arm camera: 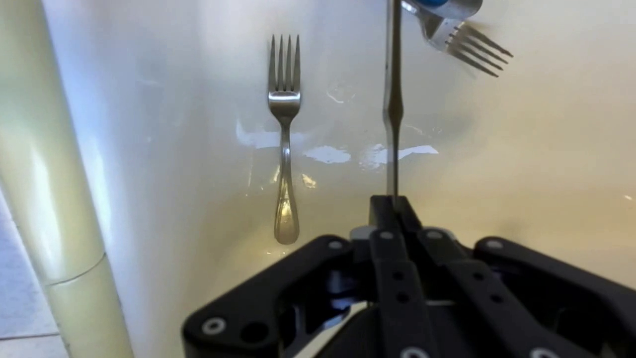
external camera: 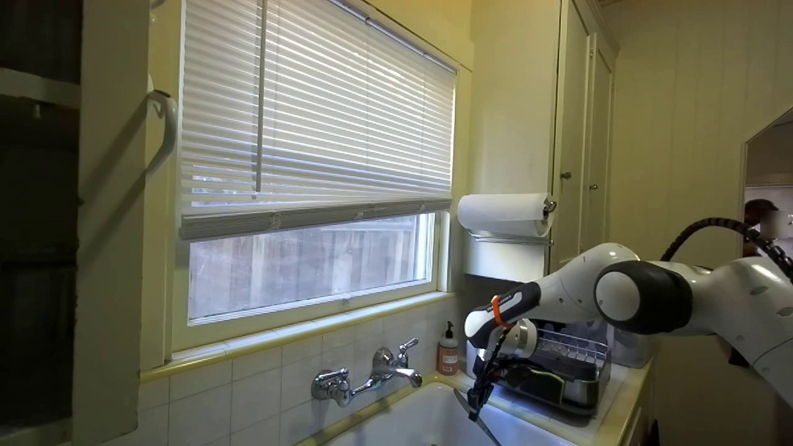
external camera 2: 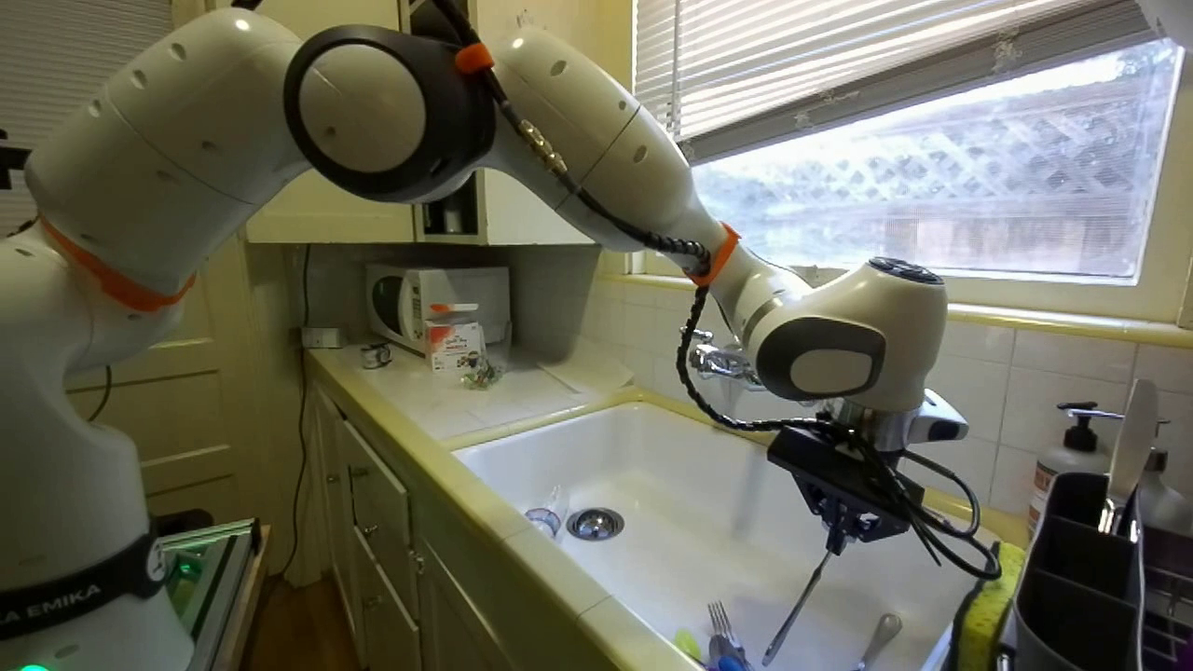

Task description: Put the knife inside the sink

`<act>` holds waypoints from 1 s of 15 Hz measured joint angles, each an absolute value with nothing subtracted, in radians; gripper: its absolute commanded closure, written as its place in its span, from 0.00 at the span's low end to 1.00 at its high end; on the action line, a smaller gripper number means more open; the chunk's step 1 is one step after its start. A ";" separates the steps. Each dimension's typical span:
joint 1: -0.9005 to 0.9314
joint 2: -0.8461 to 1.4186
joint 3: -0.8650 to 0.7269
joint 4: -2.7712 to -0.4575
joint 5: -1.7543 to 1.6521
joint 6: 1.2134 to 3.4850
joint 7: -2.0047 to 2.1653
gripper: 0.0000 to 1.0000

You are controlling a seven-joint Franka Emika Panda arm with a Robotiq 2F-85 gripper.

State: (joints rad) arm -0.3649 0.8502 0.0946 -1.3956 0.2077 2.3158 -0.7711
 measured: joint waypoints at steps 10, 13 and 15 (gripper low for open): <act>-0.373 1.049 0.142 -1.168 0.264 2.286 -0.737 0.99; -0.349 1.146 0.141 -1.037 0.252 2.180 -0.691 0.99; -0.326 1.209 0.133 -0.952 0.241 2.110 -0.656 0.99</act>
State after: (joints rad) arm -0.3258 1.2090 0.1334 -0.9524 0.2414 2.1100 -0.6555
